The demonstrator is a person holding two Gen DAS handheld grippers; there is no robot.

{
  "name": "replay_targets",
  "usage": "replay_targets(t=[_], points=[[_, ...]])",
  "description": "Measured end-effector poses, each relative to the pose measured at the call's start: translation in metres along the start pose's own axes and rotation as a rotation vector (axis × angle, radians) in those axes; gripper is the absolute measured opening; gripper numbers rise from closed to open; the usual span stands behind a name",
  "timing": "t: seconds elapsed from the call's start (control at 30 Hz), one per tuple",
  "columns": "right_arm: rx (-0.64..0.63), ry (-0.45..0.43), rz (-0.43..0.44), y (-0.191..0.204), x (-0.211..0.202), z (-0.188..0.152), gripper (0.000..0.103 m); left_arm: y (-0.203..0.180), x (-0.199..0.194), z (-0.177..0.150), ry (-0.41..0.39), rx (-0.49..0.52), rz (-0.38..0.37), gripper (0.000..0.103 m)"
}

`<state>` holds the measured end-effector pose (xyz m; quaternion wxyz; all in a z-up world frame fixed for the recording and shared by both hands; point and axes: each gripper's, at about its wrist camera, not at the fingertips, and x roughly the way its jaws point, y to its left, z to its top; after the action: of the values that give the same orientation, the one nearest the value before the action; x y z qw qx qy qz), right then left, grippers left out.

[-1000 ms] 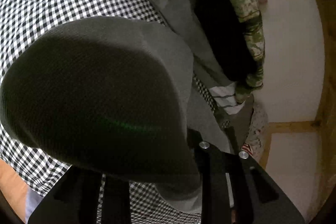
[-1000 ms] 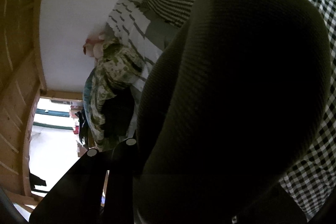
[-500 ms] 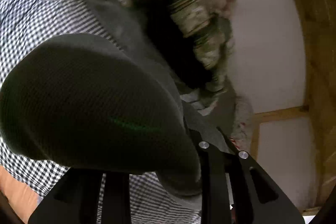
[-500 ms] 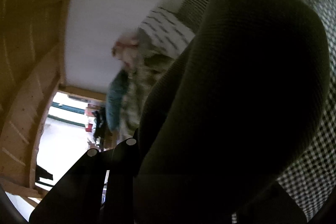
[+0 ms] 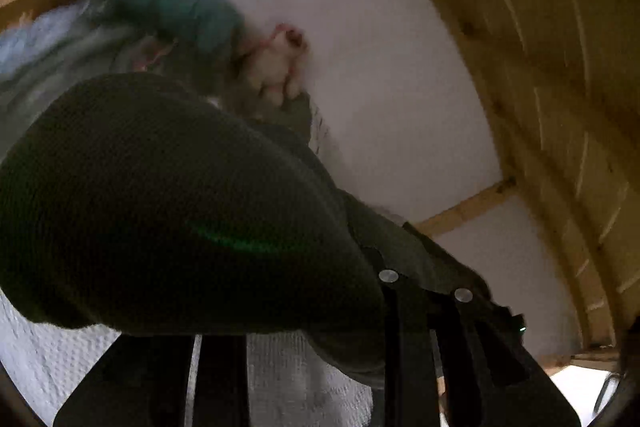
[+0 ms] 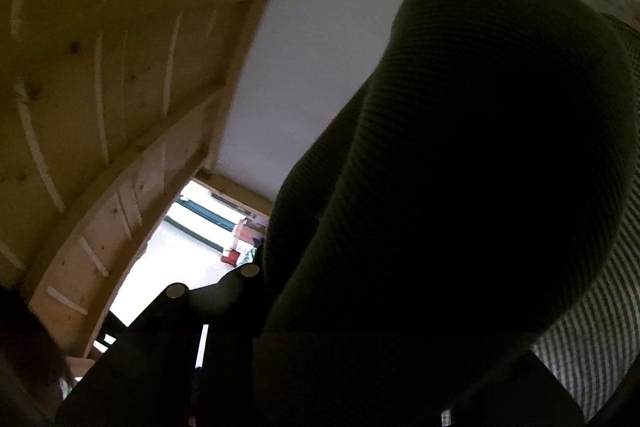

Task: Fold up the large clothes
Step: 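Lower the folded hoodie onto the grey duvet pile with both grippers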

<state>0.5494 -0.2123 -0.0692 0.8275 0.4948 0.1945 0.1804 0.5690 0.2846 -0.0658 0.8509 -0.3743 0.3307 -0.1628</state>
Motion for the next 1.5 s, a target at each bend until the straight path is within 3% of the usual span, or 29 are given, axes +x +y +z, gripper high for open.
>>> replay_targets(t=[0.13, 0.3, 0.4, 0.47, 0.57, 0.67, 0.73, 0.83, 1.0, 1.13, 1.2, 1.27, 1.3, 1.37, 1.4, 1.5], points=[[-0.065, 0.026, 0.045, 0.017, 0.094, 0.048, 0.022, -0.011, 0.032, 0.078, -0.089, 0.076, 0.035, 0.024], [-0.100, 0.064, 0.109, 0.007, 0.201, 0.075, 0.022, 0.001, 0.064, 0.135, -0.208, 0.140, 0.062, 0.024], [-0.101, 0.080, 0.129, -0.022, 0.237, 0.061, 0.022, 0.024, 0.078, 0.134, -0.259, 0.147, 0.068, 0.024], [-0.094, 0.094, 0.126, -0.048, 0.251, 0.045, 0.022, 0.055, 0.090, 0.116, -0.280, 0.151, 0.080, 0.024], [-0.040, 0.153, 0.051, -0.121, 0.264, -0.005, 0.022, 0.114, 0.115, 0.085, -0.239, 0.086, 0.128, 0.024], [0.010, 0.224, -0.043, -0.185, 0.264, -0.052, 0.023, 0.186, 0.144, 0.033, -0.160, -0.056, 0.234, 0.024], [0.033, 0.226, -0.049, -0.215, 0.255, -0.068, 0.023, 0.209, 0.141, 0.014, -0.173, -0.124, 0.216, 0.024], [0.033, 0.242, -0.062, -0.232, 0.251, -0.078, 0.023, 0.208, 0.137, 0.004, -0.180, -0.085, 0.217, 0.025], [0.040, 0.241, -0.079, -0.242, 0.251, -0.090, 0.025, 0.218, 0.138, -0.002, -0.152, -0.148, 0.206, 0.028], [0.090, 0.261, -0.101, -0.247, 0.252, -0.089, 0.040, 0.227, 0.137, -0.004, -0.143, -0.173, 0.219, 0.039], [0.085, 0.302, -0.138, -0.233, 0.246, -0.083, 0.050, 0.212, 0.128, -0.004, -0.137, -0.135, 0.247, 0.048], [0.039, 0.336, -0.199, -0.223, 0.233, -0.081, 0.077, 0.187, 0.110, -0.009, -0.145, -0.024, 0.301, 0.076], [-0.004, 0.328, -0.238, -0.215, 0.217, -0.077, 0.101, 0.182, 0.105, -0.012, -0.142, 0.020, 0.332, 0.096], [-0.132, 0.294, -0.399, -0.204, 0.190, -0.067, 0.100, 0.166, 0.091, -0.023, -0.115, 0.105, 0.428, 0.097], [-0.193, 0.264, -0.460, -0.198, 0.172, -0.059, 0.100, 0.154, 0.080, -0.032, -0.139, 0.180, 0.516, 0.097], [-0.414, 0.198, -0.571, -0.160, 0.149, -0.043, 0.100, 0.102, 0.050, -0.040, -0.222, 0.418, 0.579, 0.097]])
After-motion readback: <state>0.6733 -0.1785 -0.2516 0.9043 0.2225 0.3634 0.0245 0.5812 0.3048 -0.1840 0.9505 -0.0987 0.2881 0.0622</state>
